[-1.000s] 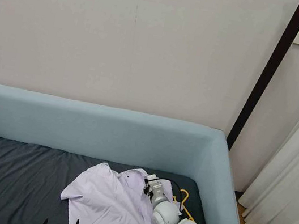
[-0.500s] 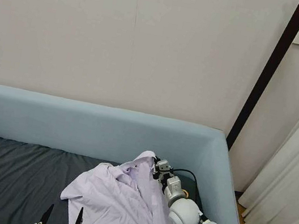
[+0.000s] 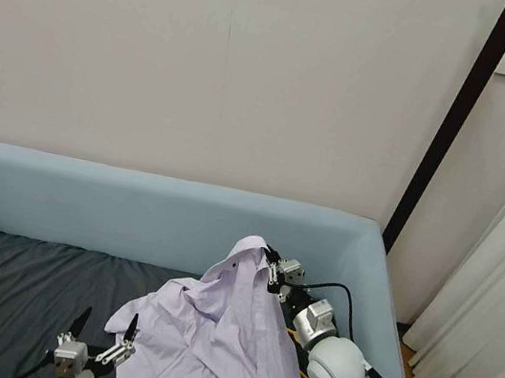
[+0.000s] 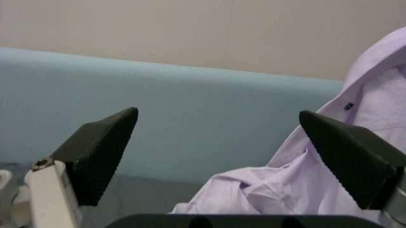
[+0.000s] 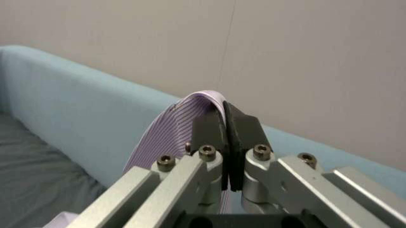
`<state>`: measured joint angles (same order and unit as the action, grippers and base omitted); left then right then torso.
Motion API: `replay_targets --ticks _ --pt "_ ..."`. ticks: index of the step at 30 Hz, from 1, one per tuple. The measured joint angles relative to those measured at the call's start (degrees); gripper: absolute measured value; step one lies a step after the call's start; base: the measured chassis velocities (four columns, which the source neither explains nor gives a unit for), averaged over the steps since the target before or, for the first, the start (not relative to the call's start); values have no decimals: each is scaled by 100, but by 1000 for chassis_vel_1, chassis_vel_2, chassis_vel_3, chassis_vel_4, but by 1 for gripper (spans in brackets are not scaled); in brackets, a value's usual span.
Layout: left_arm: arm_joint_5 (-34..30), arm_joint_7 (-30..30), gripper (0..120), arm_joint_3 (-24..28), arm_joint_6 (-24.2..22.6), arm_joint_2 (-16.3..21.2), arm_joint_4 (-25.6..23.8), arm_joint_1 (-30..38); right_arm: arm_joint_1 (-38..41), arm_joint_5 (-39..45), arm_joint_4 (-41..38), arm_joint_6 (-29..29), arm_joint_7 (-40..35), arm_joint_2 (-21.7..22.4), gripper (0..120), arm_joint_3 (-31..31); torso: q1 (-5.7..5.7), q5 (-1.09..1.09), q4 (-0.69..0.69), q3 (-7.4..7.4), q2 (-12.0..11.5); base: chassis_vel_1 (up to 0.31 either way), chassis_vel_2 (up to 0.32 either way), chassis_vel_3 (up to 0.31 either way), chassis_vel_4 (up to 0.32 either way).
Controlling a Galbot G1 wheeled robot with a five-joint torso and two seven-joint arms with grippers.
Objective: Pick up the clothes from the sofa and hang them on the clothes hanger.
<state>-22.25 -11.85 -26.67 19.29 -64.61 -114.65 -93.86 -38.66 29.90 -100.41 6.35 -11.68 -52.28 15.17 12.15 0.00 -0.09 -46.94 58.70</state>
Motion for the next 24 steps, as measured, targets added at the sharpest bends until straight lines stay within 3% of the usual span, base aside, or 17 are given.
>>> replay_targets --ticks 5,15,24 --pt "-211 -11 100 140 -167 316 161 467 3 187 -236 3 19 159 0 -125 0 -1 1 0 0 0 0 0 0" --pt "-1229 824 100 776 -178 1866 1107 1842 -146 287 -610 68 134 381 0 -364 0 -1 0 0 0 0 0 0 0" --pt "-1468 1226 100 1771 -255 2226 1559 2744 -172 256 -810 130 211 427 0 -451 0 0 0 0 0 0 0 0 0"
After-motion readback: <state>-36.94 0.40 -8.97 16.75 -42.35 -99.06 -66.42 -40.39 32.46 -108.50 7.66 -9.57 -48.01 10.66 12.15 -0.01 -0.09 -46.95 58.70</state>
